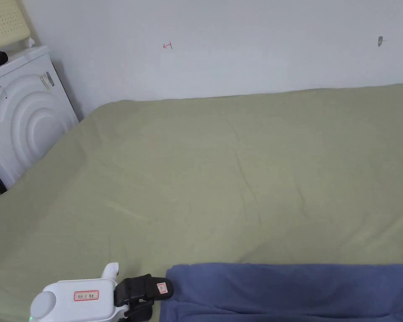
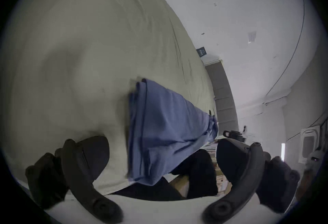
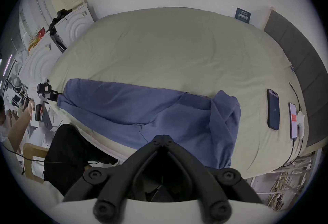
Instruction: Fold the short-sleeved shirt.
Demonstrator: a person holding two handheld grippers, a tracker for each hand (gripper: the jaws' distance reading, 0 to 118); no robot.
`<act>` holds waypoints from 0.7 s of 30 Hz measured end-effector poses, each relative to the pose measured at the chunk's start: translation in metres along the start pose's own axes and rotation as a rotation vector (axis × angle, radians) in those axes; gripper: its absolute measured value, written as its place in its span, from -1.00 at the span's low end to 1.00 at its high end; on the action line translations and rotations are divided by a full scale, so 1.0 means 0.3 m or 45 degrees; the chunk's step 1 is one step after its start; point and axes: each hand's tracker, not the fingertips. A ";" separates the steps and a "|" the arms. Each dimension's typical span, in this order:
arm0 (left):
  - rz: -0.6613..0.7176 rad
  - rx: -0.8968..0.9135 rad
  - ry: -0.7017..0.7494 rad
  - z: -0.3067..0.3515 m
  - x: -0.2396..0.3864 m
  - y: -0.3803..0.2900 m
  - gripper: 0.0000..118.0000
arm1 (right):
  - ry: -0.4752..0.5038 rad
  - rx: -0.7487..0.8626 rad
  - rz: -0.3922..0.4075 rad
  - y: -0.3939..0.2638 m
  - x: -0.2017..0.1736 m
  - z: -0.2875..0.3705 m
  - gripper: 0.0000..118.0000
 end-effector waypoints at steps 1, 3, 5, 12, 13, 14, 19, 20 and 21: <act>0.004 0.006 0.004 -0.013 -0.002 -0.001 1.00 | 0.009 -0.007 -0.007 0.000 -0.002 -0.008 -1.00; -0.007 0.034 -0.008 -0.017 0.015 -0.012 1.00 | 0.025 -0.013 -0.012 -0.008 -0.005 -0.016 -1.00; 0.037 0.077 -0.078 -0.019 0.025 -0.020 0.87 | 0.040 -0.022 -0.015 -0.011 -0.007 -0.027 -1.00; 0.031 0.091 0.079 -0.065 0.056 -0.050 -0.92 | 0.057 -0.021 -0.036 -0.033 0.008 -0.014 -1.00; -0.002 0.130 0.082 -0.052 0.089 -0.047 -0.92 | 0.058 -0.013 -0.038 -0.035 0.013 -0.002 -1.00; -0.054 0.168 0.080 -0.038 0.130 -0.042 -0.92 | 0.062 -0.005 -0.038 -0.040 0.018 0.012 -1.00; -0.333 0.158 -0.028 0.002 0.408 -0.032 -0.92 | 0.051 0.019 -0.032 -0.033 0.059 0.057 -1.00; -0.415 0.147 -0.064 -0.016 0.482 -0.034 -0.92 | 0.036 0.038 -0.040 -0.027 0.070 0.064 -1.00; -0.455 0.139 -0.098 -0.041 0.540 -0.038 -0.92 | 0.024 0.055 -0.055 -0.022 0.079 0.070 -1.00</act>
